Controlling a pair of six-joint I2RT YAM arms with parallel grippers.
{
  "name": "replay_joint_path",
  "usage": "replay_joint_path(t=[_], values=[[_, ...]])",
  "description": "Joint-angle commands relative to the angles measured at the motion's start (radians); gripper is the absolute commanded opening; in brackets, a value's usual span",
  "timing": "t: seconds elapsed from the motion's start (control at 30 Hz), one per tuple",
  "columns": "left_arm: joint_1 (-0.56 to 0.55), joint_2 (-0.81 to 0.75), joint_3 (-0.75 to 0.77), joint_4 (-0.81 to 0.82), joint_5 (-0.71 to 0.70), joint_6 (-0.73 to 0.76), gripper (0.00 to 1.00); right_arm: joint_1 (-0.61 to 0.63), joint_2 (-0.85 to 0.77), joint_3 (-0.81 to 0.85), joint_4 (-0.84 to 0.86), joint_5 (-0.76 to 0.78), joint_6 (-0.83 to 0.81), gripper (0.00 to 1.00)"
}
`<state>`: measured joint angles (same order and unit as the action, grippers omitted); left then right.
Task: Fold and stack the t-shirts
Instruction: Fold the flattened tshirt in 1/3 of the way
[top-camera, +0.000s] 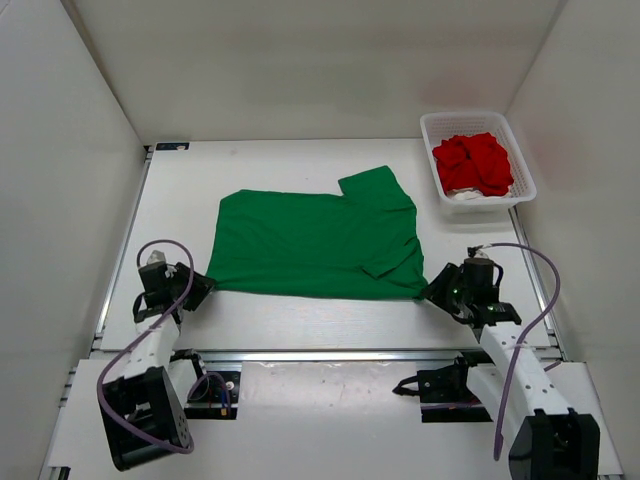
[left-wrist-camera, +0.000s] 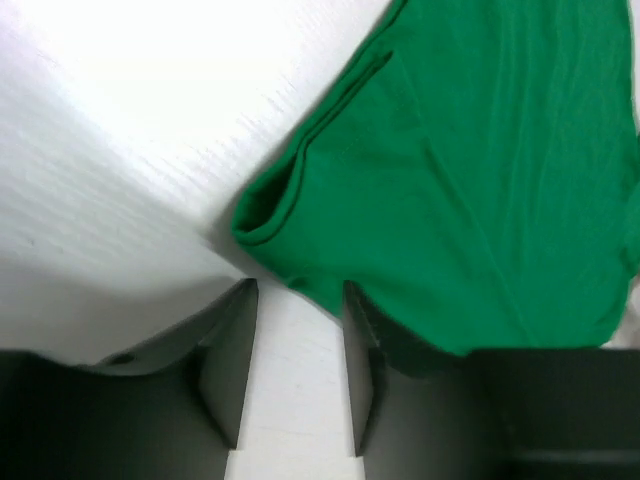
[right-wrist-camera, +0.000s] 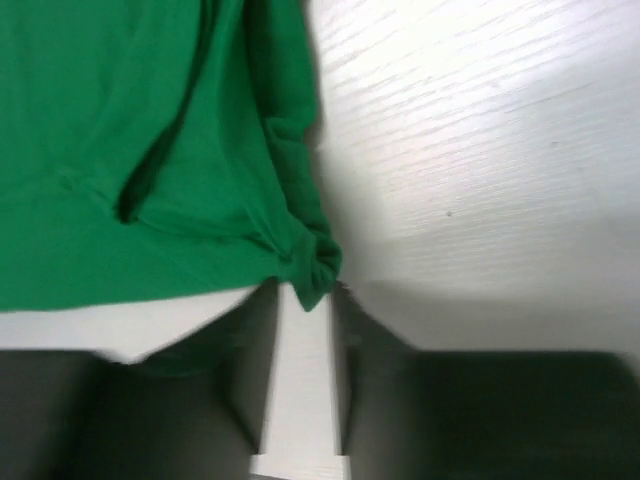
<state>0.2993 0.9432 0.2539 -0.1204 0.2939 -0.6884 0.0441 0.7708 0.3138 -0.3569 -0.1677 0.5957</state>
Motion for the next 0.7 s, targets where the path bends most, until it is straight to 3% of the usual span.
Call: replay_joint_path(t=[0.0, 0.03, 0.1, 0.17, 0.2, 0.23, 0.3, 0.33, 0.37, 0.5, 0.67], values=[[0.008, -0.061, -0.019, -0.068, 0.0, 0.049, 0.53, -0.042, -0.051, 0.001, -0.03, -0.027, 0.016, 0.3], [0.011, -0.069, -0.007, -0.07, -0.007, 0.055, 0.58, -0.07, -0.051, 0.016, -0.028, -0.054, 0.0, 0.39], [0.015, -0.09, 0.021, -0.102, -0.022, 0.098, 0.72, -0.078, -0.05, 0.056, -0.048, -0.055, -0.025, 0.43], [0.015, -0.124, 0.073, -0.122, -0.039, 0.119, 0.7, -0.052, -0.062, 0.114, -0.082, -0.033, -0.04, 0.45], [-0.009, -0.133, 0.085, -0.125, -0.053, 0.124, 0.63, -0.026, -0.07, 0.134, -0.085, -0.026, -0.062, 0.46], [-0.04, -0.138, 0.102, -0.114, -0.061, 0.121, 0.54, -0.004, -0.053, 0.158, -0.085, -0.018, -0.059, 0.43], [-0.17, -0.126, 0.125, -0.07, -0.081, 0.095, 0.4, 0.104, -0.013, 0.197, -0.051, -0.015, -0.056, 0.23], [-0.211, -0.115, 0.136, -0.065, -0.103, 0.077, 0.34, 0.141, 0.023, 0.212, -0.034, -0.003, -0.042, 0.05], [-0.323, -0.098, 0.143, -0.027, -0.133, 0.057, 0.31, 0.214, 0.074, 0.223, 0.008, 0.02, -0.03, 0.0], [-0.677, 0.011, 0.179, 0.085, -0.28, -0.008, 0.26, 0.336, 0.304, 0.271, 0.157, 0.019, -0.046, 0.0], [-0.759, 0.201, 0.208, 0.223, -0.182, -0.028, 0.24, 0.315, 0.471, 0.278, 0.262, -0.016, -0.062, 0.0]])
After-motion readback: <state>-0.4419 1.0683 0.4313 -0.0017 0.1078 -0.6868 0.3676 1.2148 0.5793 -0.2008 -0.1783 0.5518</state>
